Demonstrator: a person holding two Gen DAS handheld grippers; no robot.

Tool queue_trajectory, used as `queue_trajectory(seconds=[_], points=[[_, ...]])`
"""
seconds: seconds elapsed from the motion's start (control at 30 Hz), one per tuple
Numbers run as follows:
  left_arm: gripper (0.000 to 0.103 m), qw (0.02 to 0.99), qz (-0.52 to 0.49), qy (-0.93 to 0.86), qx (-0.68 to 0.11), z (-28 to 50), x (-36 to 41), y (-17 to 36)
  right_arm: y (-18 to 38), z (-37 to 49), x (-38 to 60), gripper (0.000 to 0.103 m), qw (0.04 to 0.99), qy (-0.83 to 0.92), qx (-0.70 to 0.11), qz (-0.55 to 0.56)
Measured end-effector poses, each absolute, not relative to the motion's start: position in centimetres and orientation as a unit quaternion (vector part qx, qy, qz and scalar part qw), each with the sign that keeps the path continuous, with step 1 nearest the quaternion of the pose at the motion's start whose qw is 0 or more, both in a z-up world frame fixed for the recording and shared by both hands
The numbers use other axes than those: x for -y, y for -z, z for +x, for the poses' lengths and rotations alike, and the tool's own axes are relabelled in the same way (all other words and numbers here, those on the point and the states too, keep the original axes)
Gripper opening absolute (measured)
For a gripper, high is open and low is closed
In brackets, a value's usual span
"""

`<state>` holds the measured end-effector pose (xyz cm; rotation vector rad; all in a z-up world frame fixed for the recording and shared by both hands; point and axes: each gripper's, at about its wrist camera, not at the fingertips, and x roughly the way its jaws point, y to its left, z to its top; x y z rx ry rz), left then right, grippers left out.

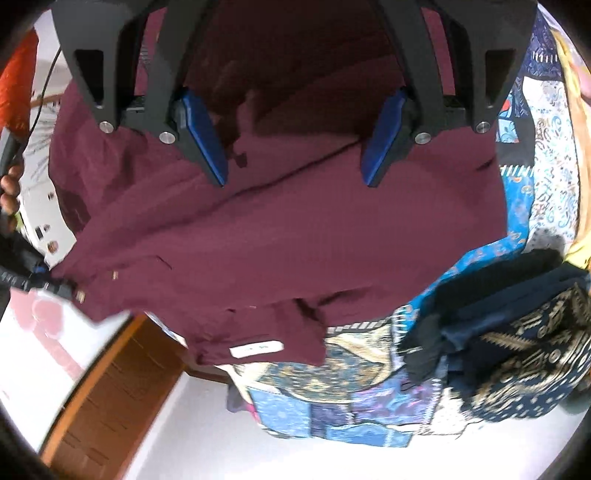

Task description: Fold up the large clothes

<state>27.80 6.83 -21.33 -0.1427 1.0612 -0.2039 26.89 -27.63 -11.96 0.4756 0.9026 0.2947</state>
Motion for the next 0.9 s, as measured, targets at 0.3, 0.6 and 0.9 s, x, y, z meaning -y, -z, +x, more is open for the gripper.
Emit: queue_trajectory(seconds=[0.3,0.6,0.9], points=[[0.074,0.841,-0.033,0.117,-0.527,26.4,-3.5,23.5,16.6,25.6,28.6,0.009,0.859,-0.090,-0.478,0.158],[0.074,0.846,-0.033,0.106,-0.521,25.1,-3.6,23.1,18.8,24.4,29.3,0.020,0.850,-0.064,-0.509,0.119],[0.074,0.878,-0.010,0.089,-0.471,24.7,-2.9,19.1,15.4,22.6,32.9,0.038,0.867,-0.041,-0.479,0.132]])
